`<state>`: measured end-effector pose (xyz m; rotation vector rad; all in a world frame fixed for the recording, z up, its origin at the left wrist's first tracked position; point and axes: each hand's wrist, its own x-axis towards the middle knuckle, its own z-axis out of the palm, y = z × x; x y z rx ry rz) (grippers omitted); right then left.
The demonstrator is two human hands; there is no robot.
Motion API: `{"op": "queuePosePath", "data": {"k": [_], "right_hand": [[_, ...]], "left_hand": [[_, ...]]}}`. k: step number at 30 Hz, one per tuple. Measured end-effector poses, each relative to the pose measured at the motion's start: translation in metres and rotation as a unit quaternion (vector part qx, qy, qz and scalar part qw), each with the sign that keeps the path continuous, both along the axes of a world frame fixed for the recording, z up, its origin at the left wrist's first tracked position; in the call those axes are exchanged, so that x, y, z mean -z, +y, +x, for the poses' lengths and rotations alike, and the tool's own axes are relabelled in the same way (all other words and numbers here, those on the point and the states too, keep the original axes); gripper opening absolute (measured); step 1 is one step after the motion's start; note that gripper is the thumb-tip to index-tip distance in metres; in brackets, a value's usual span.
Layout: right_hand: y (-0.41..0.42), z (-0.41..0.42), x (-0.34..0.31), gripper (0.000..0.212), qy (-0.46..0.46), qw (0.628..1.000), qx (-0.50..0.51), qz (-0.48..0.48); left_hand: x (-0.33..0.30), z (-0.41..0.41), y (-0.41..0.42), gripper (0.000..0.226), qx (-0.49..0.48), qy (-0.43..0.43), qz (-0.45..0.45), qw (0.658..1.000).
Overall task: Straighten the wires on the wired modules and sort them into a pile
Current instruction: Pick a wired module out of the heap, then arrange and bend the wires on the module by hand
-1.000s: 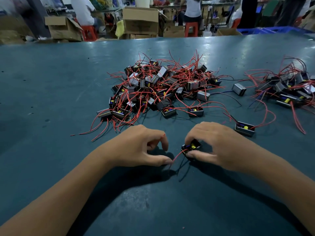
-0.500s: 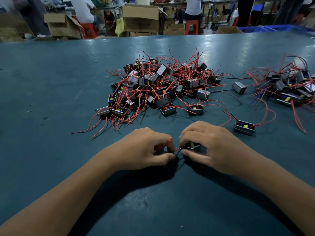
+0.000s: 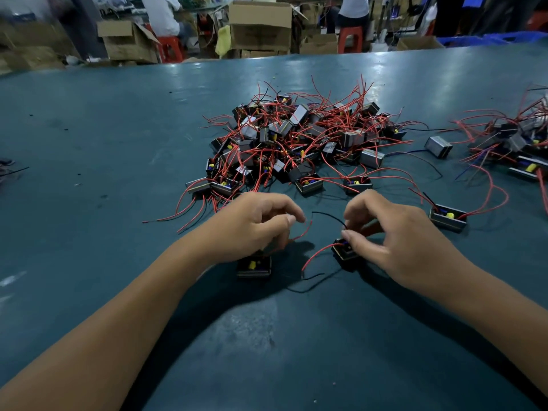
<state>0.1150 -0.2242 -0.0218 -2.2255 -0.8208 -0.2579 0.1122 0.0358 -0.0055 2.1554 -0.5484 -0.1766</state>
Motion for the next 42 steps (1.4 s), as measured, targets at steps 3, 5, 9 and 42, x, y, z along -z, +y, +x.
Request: {"op": "queuePosePath", "data": {"k": [3,5,9,42], "right_hand": [[0.002,-0.002,0.001,0.032,0.01,1.0,0.007,-0.001],[0.002,-0.002,0.0,0.034,0.003,1.0,0.009,-0.004],[0.001,0.0,-0.002,0.025,-0.041,0.998,-0.001,-0.041],[-0.009,0.004,-0.005,0.02,-0.002,0.996,-0.029,-0.087]], "left_hand": [[-0.005,0.005,0.006,0.018,-0.057,-0.054,-0.03,0.996],[-0.007,0.008,0.011,0.018,-0.092,-0.071,-0.062,0.991],[-0.01,0.01,0.016,0.019,-0.117,-0.09,-0.056,0.988],[-0.005,-0.013,-0.018,0.014,-0.006,-0.194,0.122,0.973]]}}
